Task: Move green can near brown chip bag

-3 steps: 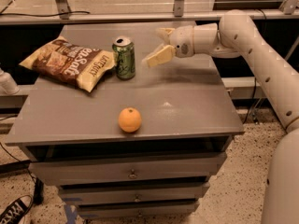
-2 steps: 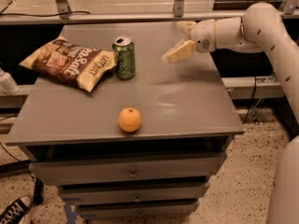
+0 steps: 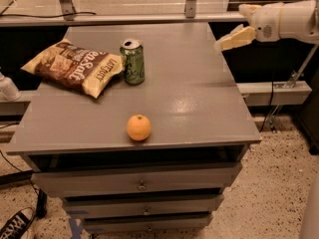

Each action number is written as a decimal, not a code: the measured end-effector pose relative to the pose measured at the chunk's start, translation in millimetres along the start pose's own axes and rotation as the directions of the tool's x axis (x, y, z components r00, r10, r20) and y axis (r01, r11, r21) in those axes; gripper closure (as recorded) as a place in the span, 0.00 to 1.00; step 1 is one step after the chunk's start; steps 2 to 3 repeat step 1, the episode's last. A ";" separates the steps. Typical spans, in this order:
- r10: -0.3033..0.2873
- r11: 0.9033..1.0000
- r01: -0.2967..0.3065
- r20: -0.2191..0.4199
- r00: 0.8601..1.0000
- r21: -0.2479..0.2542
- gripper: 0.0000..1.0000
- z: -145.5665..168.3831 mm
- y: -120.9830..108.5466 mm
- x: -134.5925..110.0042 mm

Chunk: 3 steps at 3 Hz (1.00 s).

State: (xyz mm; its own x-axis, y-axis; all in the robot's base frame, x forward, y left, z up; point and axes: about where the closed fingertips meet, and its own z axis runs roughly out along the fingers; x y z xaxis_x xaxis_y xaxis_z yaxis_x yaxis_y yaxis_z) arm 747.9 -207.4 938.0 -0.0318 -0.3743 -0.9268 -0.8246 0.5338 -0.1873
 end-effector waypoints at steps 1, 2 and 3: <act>0.005 1.000 -0.004 -0.007 1.000 0.017 0.00 -6.2 -5.8 -0.8; 0.005 1.000 -0.004 -0.007 1.000 0.017 0.00 -6.2 -5.8 -0.8; 0.005 1.000 -0.004 -0.007 1.000 0.017 0.00 -6.2 -5.8 -0.8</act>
Offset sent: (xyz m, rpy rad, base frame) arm 0.0000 0.0000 0.0000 0.0000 0.0000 0.0000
